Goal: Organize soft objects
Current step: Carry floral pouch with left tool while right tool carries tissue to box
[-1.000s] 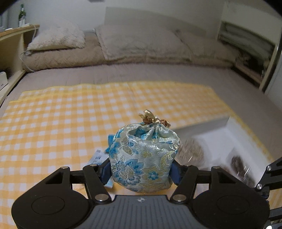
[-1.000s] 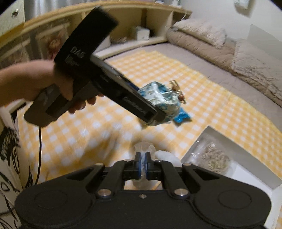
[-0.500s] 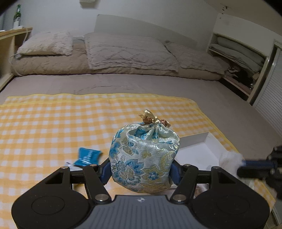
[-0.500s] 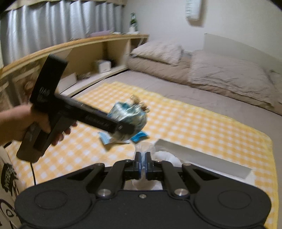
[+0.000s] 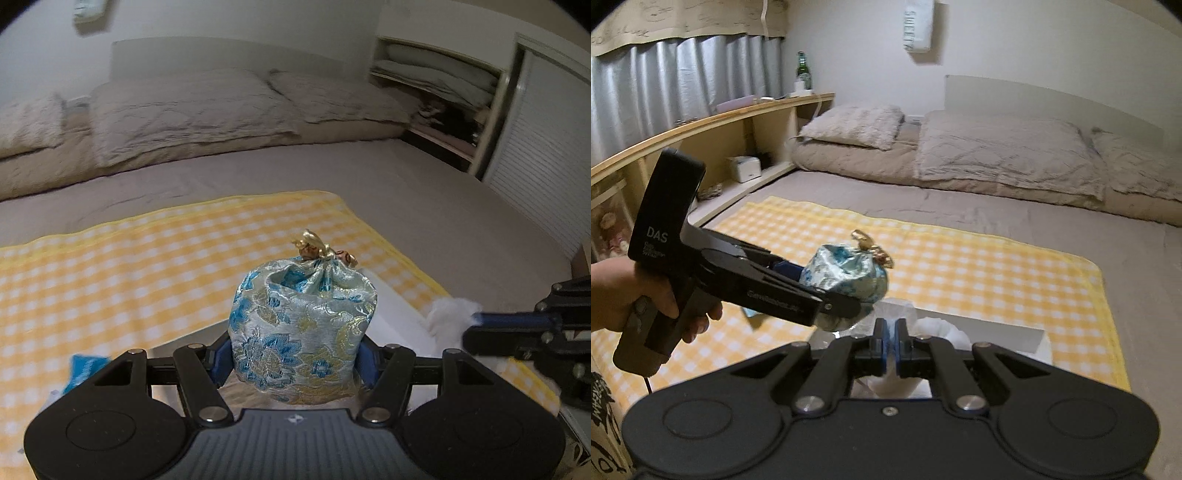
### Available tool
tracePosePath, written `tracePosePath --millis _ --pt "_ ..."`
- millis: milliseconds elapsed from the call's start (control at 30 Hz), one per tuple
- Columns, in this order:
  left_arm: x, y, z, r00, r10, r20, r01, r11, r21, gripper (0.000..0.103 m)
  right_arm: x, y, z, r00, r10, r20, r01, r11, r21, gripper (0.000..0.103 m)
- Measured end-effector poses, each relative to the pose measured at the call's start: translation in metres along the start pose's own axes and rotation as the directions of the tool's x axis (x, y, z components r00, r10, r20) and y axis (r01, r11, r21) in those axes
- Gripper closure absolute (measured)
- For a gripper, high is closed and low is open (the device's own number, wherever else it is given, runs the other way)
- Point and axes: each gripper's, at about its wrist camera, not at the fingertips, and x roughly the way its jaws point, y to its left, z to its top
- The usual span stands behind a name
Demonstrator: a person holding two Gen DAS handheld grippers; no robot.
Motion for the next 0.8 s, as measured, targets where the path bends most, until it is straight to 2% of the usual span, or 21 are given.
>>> tracePosePath --millis 133,400,600,800 --pt "0.030 -0.016 -0.001 0.998 -0.044 -0.041 0.044 0.999 -0.001 0.039 -0.001 -0.013 -0.006 0.999 -0.038 -0.021 0.038 0.999 0.024 0.099" --pt "0.083 -0.020 -0.012 0.993 -0.052 -0.102 0.054 0.998 0.017 0.039 -0.001 -0.051 -0.014 0.992 -0.117 -0.039 0.121 0.985 0.125 0.099" --pt "0.110 -0.018 -0.014 0.993 -0.032 -0.112 0.039 0.997 0.065 0.039 0.020 -0.078 -0.012 0.986 -0.155 -0.064 0.165 0.966 0.198 0.099" --pt "0.122 -0.013 -0.014 0.993 -0.048 -0.105 0.058 0.994 0.090 0.038 0.054 -0.094 -0.011 0.978 -0.174 -0.117 0.198 0.950 0.243 0.099"
